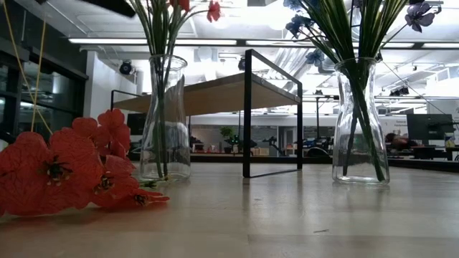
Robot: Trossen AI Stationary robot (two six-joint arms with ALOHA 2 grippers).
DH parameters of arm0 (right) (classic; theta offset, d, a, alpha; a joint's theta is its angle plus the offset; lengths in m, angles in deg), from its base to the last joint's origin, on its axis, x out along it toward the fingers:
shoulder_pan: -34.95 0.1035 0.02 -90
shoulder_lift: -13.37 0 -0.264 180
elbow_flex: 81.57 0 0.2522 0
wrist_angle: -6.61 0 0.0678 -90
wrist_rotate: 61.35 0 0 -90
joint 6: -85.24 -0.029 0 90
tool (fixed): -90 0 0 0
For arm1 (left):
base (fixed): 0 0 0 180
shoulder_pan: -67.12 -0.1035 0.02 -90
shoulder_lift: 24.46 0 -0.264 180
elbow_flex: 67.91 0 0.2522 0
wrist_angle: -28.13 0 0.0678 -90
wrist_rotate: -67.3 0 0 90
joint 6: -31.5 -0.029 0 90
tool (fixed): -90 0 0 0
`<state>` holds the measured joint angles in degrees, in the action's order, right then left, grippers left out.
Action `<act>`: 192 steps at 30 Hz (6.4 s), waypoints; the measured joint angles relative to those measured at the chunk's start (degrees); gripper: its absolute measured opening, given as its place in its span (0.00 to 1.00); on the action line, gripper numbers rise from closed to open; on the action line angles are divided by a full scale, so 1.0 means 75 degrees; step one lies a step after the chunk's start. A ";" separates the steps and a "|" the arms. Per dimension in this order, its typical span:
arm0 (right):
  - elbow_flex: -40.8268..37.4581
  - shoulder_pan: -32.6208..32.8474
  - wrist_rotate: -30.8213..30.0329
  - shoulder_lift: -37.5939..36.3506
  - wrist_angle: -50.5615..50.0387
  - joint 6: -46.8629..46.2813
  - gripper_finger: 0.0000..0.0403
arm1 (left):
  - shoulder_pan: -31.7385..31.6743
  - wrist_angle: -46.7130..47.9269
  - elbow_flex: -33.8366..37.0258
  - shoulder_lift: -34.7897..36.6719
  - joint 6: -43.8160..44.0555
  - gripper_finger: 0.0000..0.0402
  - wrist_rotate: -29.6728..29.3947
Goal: Pick and place flowers into a vace then onto a shelf
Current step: Put the top red flowers into the left transparent vase, then put the red flowers into the left transparent vase
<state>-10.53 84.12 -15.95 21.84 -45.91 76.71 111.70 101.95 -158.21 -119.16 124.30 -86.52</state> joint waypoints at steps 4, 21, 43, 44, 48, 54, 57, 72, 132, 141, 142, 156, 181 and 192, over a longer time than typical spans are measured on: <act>-0.0002 -0.0002 0.0000 0.0000 0.0000 0.0195 0.32 | 0.0195 0.0336 -0.0351 0.0000 -0.0036 0.72 -0.0059; 0.0000 0.0000 -0.0002 0.0000 0.0000 0.0409 0.32 | 0.0413 0.0132 -0.1459 0.0003 -0.0817 0.72 0.4135; -0.0002 0.0000 0.0082 0.0000 0.0000 0.0263 0.32 | 0.0410 0.1740 -0.1465 -0.0295 -0.2442 0.72 0.6426; 0.0000 -0.0003 0.0082 0.0000 0.0000 0.0172 0.32 | 0.0410 0.1874 -0.1465 -0.0371 -0.2668 0.72 0.6402; 0.0000 -0.0003 0.0211 0.0000 0.0003 -0.0068 0.32 | 0.0410 0.2255 -0.1462 -0.0821 -0.3871 0.72 0.6384; 0.0000 -0.0003 0.0449 0.0000 0.0003 -0.0073 0.32 | 0.0410 0.2340 -0.1212 -0.1344 -0.5004 0.72 0.6382; 0.0000 0.0000 0.0431 0.0000 0.0003 -0.0070 0.32 | 0.0410 0.2307 -0.1061 -0.1432 -0.4858 0.72 0.6419; -0.0001 0.0000 0.0429 0.0000 0.0003 -0.0084 0.32 | 0.0410 0.0954 0.0159 -0.1431 -0.4109 0.72 0.6269; 0.0000 0.0000 0.0405 0.0015 0.0058 -0.0566 0.32 | 0.0404 -0.1789 0.1569 -0.1440 -0.3765 0.72 0.6260; 0.0000 0.0000 0.0402 0.0015 0.0055 -0.0516 0.32 | 0.0401 -0.1817 0.1557 -0.1437 -0.3756 0.71 0.6231; 0.0000 0.0000 0.0402 0.0015 0.0055 -0.0516 0.32 | 0.0401 -0.1817 0.1557 -0.1431 -0.3735 0.69 0.6231; 0.0000 -0.0003 0.0445 0.0015 0.0052 -0.0577 0.32 | 0.0398 -0.2000 0.1549 -0.1411 -0.3076 0.14 0.7032; 0.0000 0.0000 0.0458 0.0015 0.0052 -0.0593 0.32 | 0.0407 -0.1055 -0.0217 -0.1396 -0.0731 0.09 0.6935; 0.0000 0.0000 0.0405 0.0015 0.0052 -0.0588 0.32 | 0.0404 0.0965 -0.2275 -0.1396 -0.0729 0.09 0.4720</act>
<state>-10.53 84.12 -12.92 21.95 -45.52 72.29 114.73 109.19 -175.27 -129.62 118.83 -51.12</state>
